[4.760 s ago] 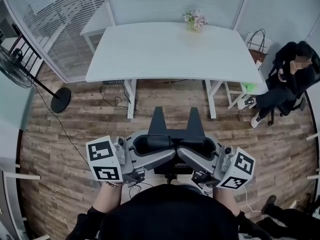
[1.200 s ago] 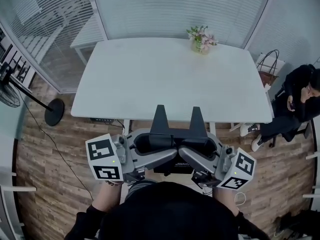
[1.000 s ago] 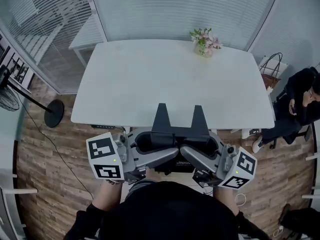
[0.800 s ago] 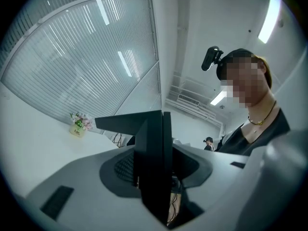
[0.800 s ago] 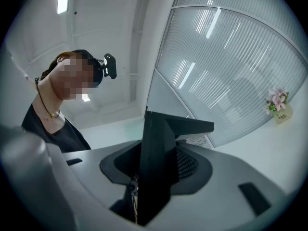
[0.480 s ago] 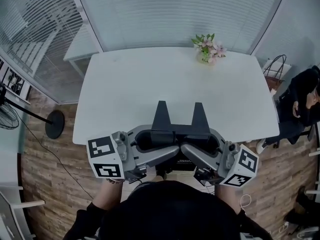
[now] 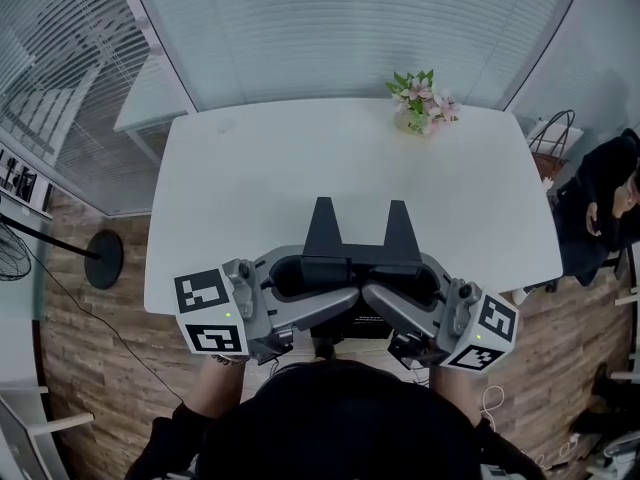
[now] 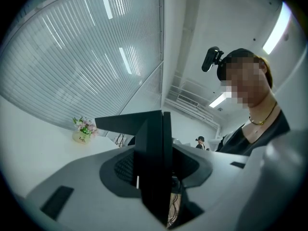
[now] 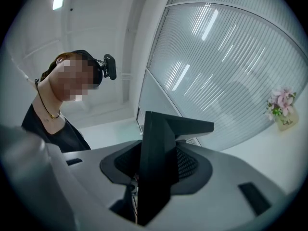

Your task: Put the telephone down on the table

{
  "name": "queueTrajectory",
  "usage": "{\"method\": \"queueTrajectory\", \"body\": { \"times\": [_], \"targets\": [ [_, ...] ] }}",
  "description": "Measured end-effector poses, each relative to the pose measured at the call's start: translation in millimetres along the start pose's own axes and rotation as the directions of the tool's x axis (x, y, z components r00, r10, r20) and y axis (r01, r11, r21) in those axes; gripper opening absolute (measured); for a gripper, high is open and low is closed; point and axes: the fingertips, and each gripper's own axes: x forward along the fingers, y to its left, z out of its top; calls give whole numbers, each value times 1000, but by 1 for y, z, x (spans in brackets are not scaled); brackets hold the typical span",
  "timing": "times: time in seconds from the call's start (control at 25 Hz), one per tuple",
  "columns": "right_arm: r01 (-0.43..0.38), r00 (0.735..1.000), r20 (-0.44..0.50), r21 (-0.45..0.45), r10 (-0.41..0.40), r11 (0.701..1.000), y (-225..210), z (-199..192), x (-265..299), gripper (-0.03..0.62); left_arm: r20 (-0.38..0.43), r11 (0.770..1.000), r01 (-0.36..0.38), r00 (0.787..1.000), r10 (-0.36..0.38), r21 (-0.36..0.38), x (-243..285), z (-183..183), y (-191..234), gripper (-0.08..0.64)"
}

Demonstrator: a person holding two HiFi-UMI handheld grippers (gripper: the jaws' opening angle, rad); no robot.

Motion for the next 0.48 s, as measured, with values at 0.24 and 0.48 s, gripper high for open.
{"method": "queueTrajectory", "body": {
  "times": [0.24,0.48],
  "targets": [
    [7,1000,-1,-1,-7,1000,-14,-2,16,183,1,1000,6,1000,-6,-3,-7,9,18,192],
    [31,1000,4,-2,-31,1000,-24,-1,19,183,-6,1000,26,1000,-26,-12,-5,10,29,192]
  ]
}}
